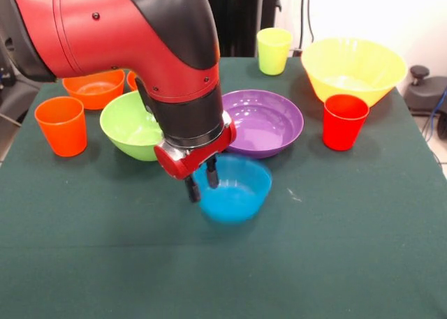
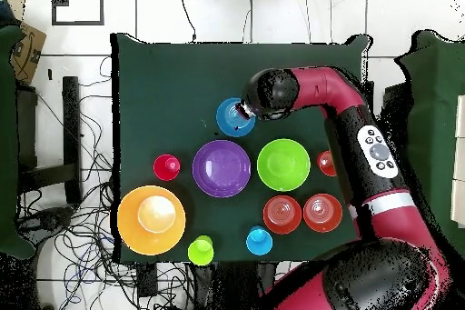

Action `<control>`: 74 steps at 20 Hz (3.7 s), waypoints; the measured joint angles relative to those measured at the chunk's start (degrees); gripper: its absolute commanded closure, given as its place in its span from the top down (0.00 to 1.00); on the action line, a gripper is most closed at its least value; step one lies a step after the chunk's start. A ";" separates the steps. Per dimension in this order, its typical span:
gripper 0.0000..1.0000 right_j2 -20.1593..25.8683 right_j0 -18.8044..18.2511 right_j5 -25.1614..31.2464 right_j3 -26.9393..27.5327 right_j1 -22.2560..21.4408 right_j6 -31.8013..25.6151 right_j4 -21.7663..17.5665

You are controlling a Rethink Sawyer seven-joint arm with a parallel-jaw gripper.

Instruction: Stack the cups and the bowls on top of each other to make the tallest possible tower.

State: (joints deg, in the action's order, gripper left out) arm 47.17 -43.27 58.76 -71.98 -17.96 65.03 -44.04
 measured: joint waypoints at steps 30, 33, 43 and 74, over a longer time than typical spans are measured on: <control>1.00 -0.45 0.41 -0.01 0.01 -0.21 -0.01 -3.51; 1.00 -0.50 1.17 0.04 0.00 -0.21 -0.32 -4.89; 1.00 -0.67 1.90 3.26 0.12 -0.21 -7.50 -7.41; 1.00 -1.89 3.70 9.67 4.37 -0.63 -18.98 -8.20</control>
State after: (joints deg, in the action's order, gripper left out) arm 45.27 -39.57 68.43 -67.62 -18.59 46.05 -52.24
